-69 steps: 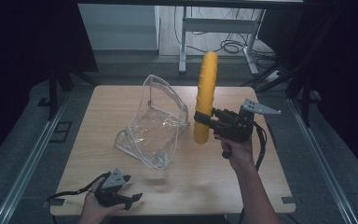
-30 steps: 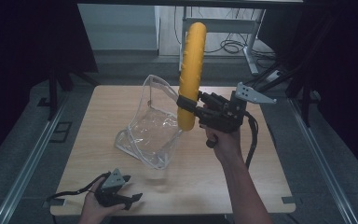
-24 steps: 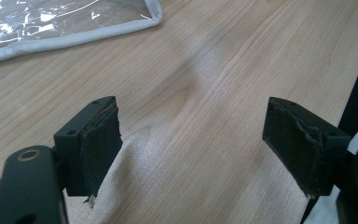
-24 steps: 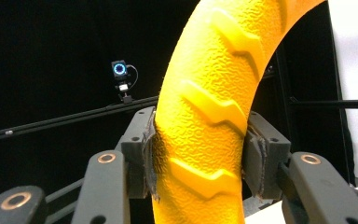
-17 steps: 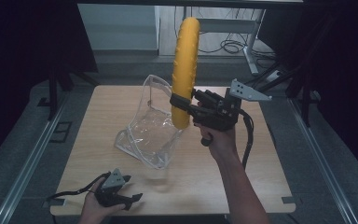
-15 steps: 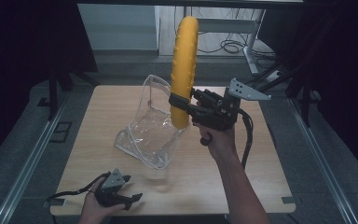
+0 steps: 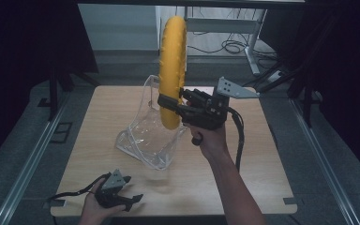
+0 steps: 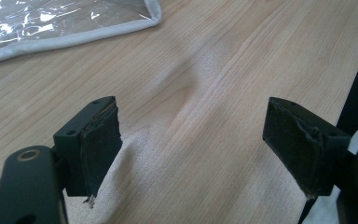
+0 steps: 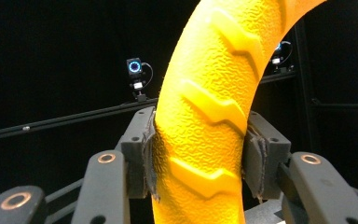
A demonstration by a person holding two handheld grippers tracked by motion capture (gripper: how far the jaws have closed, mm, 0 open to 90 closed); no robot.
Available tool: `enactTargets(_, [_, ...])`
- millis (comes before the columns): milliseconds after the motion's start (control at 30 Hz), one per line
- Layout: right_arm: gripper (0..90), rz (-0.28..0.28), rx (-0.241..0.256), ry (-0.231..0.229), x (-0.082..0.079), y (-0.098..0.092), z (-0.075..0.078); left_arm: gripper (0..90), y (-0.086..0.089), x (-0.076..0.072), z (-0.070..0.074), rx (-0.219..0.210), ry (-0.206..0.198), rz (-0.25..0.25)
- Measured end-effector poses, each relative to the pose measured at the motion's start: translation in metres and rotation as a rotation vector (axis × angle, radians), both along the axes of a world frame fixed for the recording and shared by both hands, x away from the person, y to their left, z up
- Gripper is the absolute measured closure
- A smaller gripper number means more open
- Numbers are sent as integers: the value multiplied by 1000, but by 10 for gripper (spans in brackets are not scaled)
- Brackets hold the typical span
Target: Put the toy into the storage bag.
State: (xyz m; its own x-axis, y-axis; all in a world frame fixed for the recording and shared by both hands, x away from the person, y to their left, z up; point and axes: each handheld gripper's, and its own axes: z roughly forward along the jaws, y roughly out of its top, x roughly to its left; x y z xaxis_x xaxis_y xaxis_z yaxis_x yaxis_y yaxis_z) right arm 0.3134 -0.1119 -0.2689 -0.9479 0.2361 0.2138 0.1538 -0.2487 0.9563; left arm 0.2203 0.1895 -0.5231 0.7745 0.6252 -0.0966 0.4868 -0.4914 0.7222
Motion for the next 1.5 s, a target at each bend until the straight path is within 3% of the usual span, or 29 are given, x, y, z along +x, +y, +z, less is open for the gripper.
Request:
enactTargets(767, [516, 72, -24, 59, 10, 30, -28, 190, 0, -1, 0, 9, -3, -5])
enactTargets(1100, [516, 91, -15, 95, 15, 35, -45, 190, 0, -1, 0, 9, -9, 0])
enactTargets(1500, [516, 95, -42, 110, 17, 39, -65, 190, 0, -1, -1, 8, -10, -2])
